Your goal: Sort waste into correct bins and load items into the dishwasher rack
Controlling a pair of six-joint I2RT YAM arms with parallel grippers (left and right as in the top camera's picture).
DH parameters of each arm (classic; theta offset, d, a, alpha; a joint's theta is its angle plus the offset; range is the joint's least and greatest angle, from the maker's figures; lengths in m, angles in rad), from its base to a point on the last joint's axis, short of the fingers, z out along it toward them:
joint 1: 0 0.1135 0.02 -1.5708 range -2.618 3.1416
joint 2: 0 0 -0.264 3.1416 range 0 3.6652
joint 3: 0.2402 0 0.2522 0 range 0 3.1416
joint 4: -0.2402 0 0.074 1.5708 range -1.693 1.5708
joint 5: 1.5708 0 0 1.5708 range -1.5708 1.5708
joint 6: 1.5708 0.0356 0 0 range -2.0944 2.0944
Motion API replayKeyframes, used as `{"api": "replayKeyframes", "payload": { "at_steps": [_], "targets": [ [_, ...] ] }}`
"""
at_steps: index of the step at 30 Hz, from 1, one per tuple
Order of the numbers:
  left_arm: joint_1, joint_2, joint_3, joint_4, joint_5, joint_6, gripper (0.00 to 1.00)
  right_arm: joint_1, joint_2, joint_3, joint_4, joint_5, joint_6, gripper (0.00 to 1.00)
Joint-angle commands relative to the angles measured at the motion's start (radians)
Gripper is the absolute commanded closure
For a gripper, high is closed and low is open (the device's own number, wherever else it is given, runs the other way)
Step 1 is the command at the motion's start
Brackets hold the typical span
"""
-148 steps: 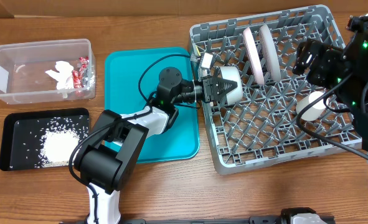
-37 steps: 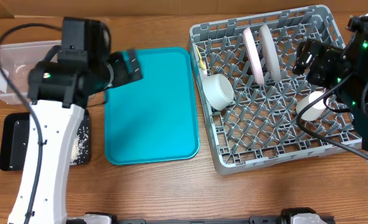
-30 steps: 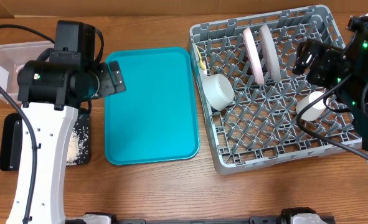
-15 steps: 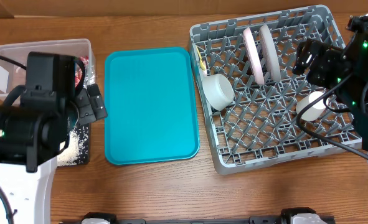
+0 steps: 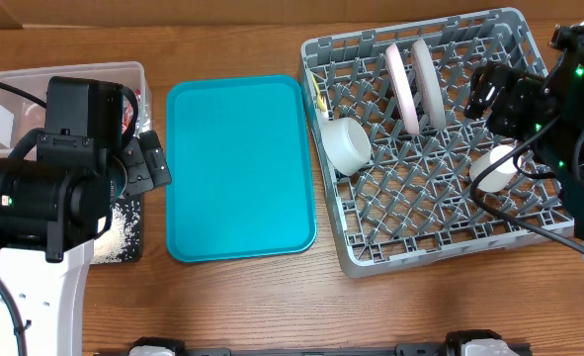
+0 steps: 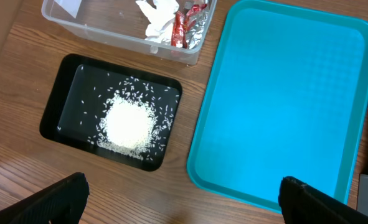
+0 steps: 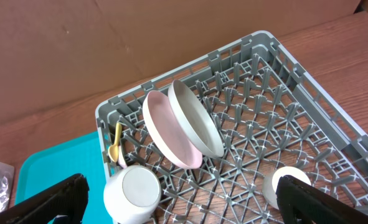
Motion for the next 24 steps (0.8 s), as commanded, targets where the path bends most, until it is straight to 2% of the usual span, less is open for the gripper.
{"api": "replayKeyframes", "payload": {
  "at_steps": [1, 18, 24],
  "targets": [
    [-0.001, 0.012, 0.015, -0.002, -0.021, 0.007, 0.00, -0.004, -0.004, 0.002, 0.005, 0.006, 0.000, 0.00],
    [-0.001, 0.016, 0.015, -0.002, -0.021, 0.007, 0.00, -0.004, 0.006, 0.000, -0.044, 0.074, -0.007, 0.00],
    [-0.001, 0.016, 0.015, -0.002, -0.021, 0.007, 0.00, -0.004, -0.070, -0.072, 0.198, 0.074, -0.008, 0.00]
  ]
}}
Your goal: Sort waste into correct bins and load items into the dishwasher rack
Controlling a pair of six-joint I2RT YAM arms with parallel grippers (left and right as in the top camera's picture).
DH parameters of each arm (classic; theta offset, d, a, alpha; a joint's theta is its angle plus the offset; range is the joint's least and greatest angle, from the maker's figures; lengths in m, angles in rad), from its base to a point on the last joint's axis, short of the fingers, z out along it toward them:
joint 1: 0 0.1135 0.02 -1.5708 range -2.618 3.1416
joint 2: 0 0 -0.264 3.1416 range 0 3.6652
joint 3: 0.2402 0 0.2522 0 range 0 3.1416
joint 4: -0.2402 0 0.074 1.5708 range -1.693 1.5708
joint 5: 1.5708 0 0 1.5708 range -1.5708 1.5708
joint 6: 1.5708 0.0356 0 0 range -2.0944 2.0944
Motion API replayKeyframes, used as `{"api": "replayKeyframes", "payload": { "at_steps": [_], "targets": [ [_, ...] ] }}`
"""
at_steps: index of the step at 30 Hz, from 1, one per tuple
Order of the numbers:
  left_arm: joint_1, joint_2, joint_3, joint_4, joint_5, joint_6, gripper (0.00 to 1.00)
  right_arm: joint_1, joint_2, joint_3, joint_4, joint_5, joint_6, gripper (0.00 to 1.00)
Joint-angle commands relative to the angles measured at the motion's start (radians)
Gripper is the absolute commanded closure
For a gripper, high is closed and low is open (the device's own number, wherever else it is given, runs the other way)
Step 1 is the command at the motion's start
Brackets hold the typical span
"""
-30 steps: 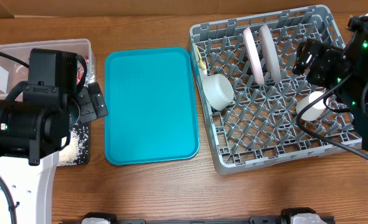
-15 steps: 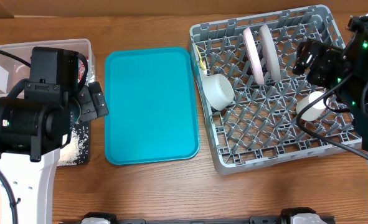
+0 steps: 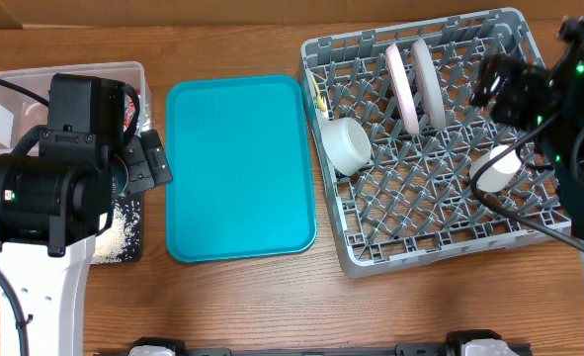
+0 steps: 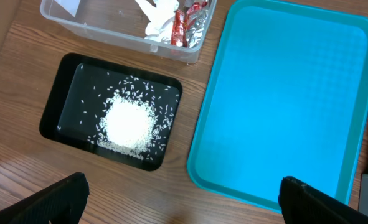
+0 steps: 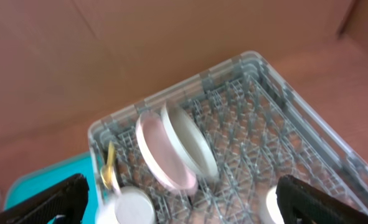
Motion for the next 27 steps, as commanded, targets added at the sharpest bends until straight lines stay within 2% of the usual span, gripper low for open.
{"api": "replayKeyframes", "payload": {
  "at_steps": [1, 6, 9, 12, 21, 27],
  "targets": [
    [-0.001, 0.006, 0.015, -0.002, -0.020, 0.007, 0.00, -0.004, -0.086, -0.071, 0.121, 0.017, -0.008, 0.00],
    [-0.001, 0.006, 0.015, -0.002, -0.020, 0.007, 0.00, -0.004, -0.257, -0.335, 0.390, 0.001, -0.063, 0.00],
    [-0.001, 0.006, 0.015, -0.002, -0.020, 0.007, 0.00, -0.004, -0.399, -0.566, 0.594, -0.054, -0.156, 0.00],
    [-0.001, 0.006, 0.015, -0.002, -0.020, 0.007, 0.00, -0.004, -0.548, -0.792, 0.710, -0.079, -0.213, 0.00],
    [-0.001, 0.006, 0.015, -0.002, -0.020, 0.007, 0.00, -0.004, -0.972, -1.277, 0.715, -0.070, -0.213, 0.00],
    [-0.001, 0.006, 0.015, -0.002, -0.020, 0.007, 0.00, -0.020, -1.113, -1.476, 0.747, -0.072, -0.212, 0.00]
  ]
}}
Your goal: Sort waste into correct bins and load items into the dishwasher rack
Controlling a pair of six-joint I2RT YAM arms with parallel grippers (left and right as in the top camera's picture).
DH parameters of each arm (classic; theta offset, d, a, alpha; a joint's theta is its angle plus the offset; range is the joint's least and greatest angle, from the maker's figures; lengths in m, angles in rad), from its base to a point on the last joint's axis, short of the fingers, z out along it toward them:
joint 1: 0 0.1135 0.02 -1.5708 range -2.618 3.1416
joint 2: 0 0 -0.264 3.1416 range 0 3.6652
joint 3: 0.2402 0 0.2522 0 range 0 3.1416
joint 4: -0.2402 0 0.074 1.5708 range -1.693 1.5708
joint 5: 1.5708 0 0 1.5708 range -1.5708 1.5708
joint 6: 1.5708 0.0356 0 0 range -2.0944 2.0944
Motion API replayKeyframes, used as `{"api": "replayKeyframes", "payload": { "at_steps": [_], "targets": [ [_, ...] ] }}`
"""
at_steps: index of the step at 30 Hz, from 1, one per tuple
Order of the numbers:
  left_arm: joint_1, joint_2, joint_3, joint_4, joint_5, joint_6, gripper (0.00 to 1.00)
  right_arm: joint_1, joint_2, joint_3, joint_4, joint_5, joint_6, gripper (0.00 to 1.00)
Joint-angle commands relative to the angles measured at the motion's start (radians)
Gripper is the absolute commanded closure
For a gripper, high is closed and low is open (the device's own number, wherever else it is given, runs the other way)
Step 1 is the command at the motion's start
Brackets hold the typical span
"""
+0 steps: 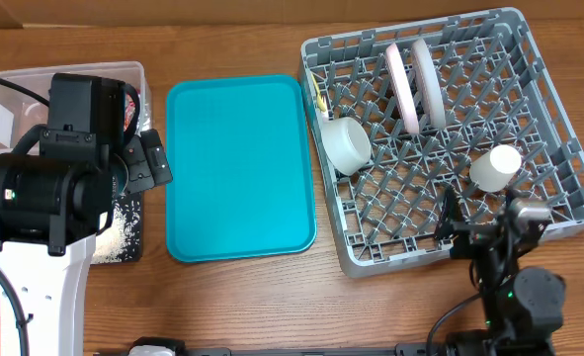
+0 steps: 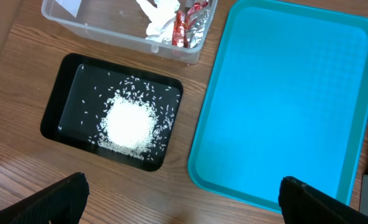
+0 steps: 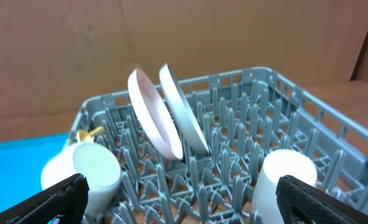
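Observation:
The grey dishwasher rack holds a pink plate and a white plate standing on edge, a white cup on its side at the left, another white cup at the right and a yellow utensil. My right gripper is open and empty, low at the rack's near edge, facing the cups. My left gripper is open and empty above the table, near a black tray of rice and a clear bin of wrappers.
A bare teal tray lies between the bins and the rack. The left arm's body covers part of the black tray in the overhead view. A cardboard wall stands behind the rack.
My right arm has moved from above the rack's far right corner to low in front of its near edge. The left arm and all objects are unchanged.
My right gripper hung open over the rack's right side, then over its far right corner, and is now low at the near edge. The rack's contents stayed put. My left gripper stayed open over the rice tray throughout.

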Motion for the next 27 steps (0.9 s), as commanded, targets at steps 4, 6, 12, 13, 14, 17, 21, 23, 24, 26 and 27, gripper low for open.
{"api": "replayKeyframes", "payload": {
  "at_steps": [4, 6, 12, 13, 14, 17, 21, 23, 24, 26, 27],
  "targets": [
    [-0.001, 0.004, 0.014, -0.002, -0.017, 0.007, 0.00, -0.053, -0.146, -0.197, 0.101, -0.009, -0.005, 0.00],
    [-0.001, 0.004, 0.014, -0.002, -0.017, 0.007, 0.00, -0.068, -0.196, -0.228, 0.108, -0.009, -0.005, 0.00],
    [-0.001, 0.004, 0.014, -0.002, -0.017, 0.007, 0.00, -0.094, -0.216, -0.282, 0.135, -0.007, -0.005, 0.00],
    [-0.001, 0.004, 0.014, -0.002, -0.017, 0.007, 0.00, -0.093, -0.216, -0.293, 0.142, -0.006, -0.005, 0.00],
    [-0.001, 0.004, 0.014, -0.002, -0.017, 0.008, 0.00, -0.093, -0.216, -0.307, 0.148, -0.006, -0.005, 0.00],
    [-0.001, 0.004, 0.014, -0.002, -0.017, 0.007, 0.00, -0.093, -0.216, -0.327, 0.212, -0.005, -0.005, 0.00],
    [-0.001, 0.004, 0.014, -0.002, -0.017, 0.007, 0.00, -0.093, -0.216, -0.369, 0.295, -0.006, -0.005, 0.00],
    [-0.001, 0.004, 0.014, -0.002, -0.017, 0.007, 0.00, -0.093, -0.216, -0.367, 0.286, -0.021, -0.005, 0.00],
    [-0.001, 0.004, 0.014, -0.002, -0.017, 0.007, 0.00, -0.093, -0.216, -0.367, 0.282, -0.021, -0.005, 0.00],
    [-0.001, 0.004, 0.014, -0.002, -0.017, 0.007, 0.00, -0.092, -0.216, -0.367, 0.283, -0.021, -0.005, 0.00],
    [-0.001, 0.004, 0.014, -0.002, -0.017, 0.007, 0.00, -0.092, -0.216, -0.367, 0.283, -0.021, -0.005, 0.00]
  ]
}}
